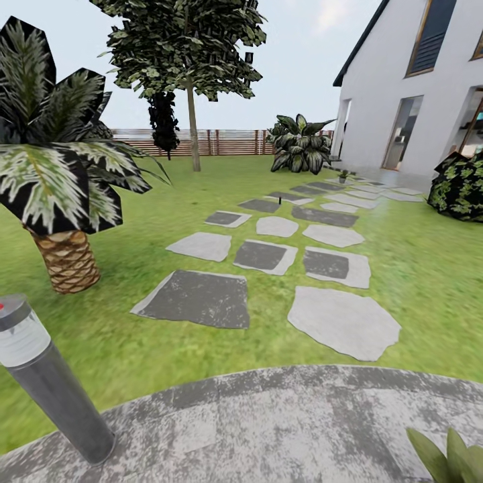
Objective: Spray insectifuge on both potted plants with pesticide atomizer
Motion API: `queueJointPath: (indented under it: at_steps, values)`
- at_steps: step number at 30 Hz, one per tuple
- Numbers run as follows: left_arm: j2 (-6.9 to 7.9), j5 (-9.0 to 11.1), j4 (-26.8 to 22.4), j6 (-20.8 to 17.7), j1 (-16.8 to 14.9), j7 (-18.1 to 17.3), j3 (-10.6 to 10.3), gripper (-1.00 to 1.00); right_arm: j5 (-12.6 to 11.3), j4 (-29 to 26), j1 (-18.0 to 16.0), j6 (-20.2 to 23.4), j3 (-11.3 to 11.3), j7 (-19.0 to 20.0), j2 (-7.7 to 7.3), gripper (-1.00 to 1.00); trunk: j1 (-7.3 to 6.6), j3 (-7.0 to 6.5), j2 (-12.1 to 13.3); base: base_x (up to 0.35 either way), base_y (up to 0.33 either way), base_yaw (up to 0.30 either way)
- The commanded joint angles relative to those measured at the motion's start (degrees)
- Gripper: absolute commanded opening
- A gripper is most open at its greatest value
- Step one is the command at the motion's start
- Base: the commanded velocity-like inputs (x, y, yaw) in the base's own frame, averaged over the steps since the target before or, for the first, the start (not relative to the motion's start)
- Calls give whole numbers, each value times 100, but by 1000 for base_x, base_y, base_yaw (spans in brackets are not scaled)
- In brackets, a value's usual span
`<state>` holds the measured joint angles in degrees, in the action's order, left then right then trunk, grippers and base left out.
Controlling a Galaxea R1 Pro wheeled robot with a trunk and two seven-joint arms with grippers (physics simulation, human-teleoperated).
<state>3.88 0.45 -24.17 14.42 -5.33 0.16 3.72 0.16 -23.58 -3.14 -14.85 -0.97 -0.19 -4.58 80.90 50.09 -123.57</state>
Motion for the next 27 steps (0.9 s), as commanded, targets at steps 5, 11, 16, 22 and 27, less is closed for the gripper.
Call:
queueJointPath:
  at_steps: [5,11,16,22,27]
  values:
    - [-1,0,7,60,-3,2,6,100,2,3,-3,-18,-8,-1,1,100,2,5,-2,307,0,0]
    - [-1,-1,7,69,-3,2,86,100,2,3,-3,-19,-8,-6,1,100,2,5,-2,334,0,0]
    - [-1,-1,7,70,-3,-2,175,100,2,5,-3,-18,-7,-4,1,100,2,5,-2,338,0,0]
    - [-1,-6,9,70,-3,-7,189,100,2,-1,-3,-20,-8,-2,1,100,2,5,-2,338,0,0]
    - [-1,-8,9,70,-3,-7,191,100,-5,-6,-3,-21,-14,-2,7,100,2,5,-2,338,0,0]
